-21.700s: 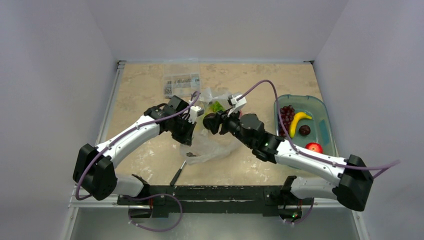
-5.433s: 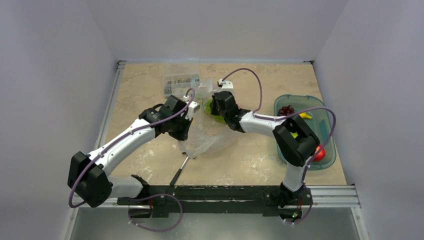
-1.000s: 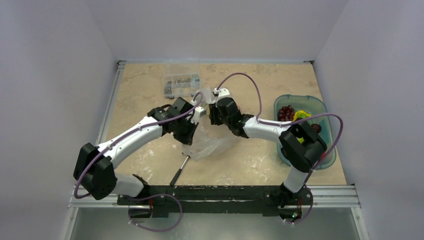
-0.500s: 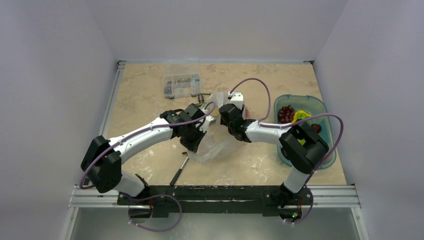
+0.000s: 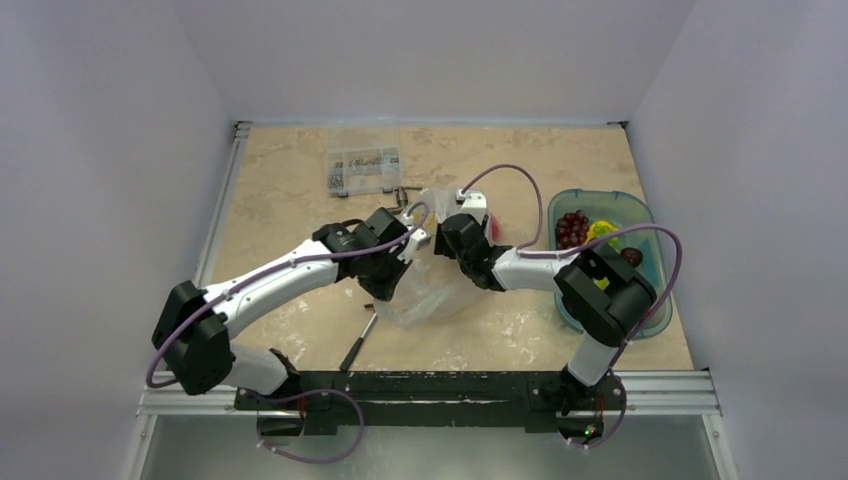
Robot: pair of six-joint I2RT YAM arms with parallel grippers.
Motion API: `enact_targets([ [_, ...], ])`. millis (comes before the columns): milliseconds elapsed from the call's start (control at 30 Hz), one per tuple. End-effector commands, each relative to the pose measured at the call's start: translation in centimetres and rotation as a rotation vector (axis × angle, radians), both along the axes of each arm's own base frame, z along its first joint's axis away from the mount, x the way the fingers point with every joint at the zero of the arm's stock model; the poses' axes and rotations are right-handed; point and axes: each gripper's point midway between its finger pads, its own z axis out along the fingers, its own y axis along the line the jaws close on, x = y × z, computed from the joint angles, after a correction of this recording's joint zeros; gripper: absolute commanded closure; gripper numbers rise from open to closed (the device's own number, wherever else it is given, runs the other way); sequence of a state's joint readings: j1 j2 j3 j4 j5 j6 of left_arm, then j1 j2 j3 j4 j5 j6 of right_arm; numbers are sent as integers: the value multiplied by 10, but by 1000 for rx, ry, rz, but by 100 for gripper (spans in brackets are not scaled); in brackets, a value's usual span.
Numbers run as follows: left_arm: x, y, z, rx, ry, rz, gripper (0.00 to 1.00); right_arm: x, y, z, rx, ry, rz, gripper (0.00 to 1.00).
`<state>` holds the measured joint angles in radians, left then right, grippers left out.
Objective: Take the fake fruits out of the plastic bag
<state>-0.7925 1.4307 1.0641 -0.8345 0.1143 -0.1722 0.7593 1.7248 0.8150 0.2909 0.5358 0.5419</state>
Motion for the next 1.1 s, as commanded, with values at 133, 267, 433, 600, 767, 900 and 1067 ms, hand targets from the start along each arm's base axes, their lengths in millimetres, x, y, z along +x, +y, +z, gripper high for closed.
enact_targets([
  [133, 25, 2, 72, -185, -322, 48, 100, 27, 31, 63, 63, -78, 36, 33],
  [267, 24, 3, 80, -212, -349, 48, 100, 37, 9, 74, 1, -116, -17, 24],
  [433, 24, 4, 85, -229, -368, 49, 100, 47, -30, 70, -30, -96, -94, 22],
  [600, 24, 2, 79, -215, -345, 39, 100, 40, -62, 58, -125, -81, -166, 13],
  [767, 18, -5, 65, -195, -266, 7, 100, 33, -81, 47, -224, -72, -199, 1],
  [900, 15, -8, 55, -165, -214, -6, 100, 30, -99, 53, -296, -77, -283, 1],
  [1067, 15, -8, 50, -156, -198, -10, 100, 22, -117, 43, -273, -30, -396, 1],
])
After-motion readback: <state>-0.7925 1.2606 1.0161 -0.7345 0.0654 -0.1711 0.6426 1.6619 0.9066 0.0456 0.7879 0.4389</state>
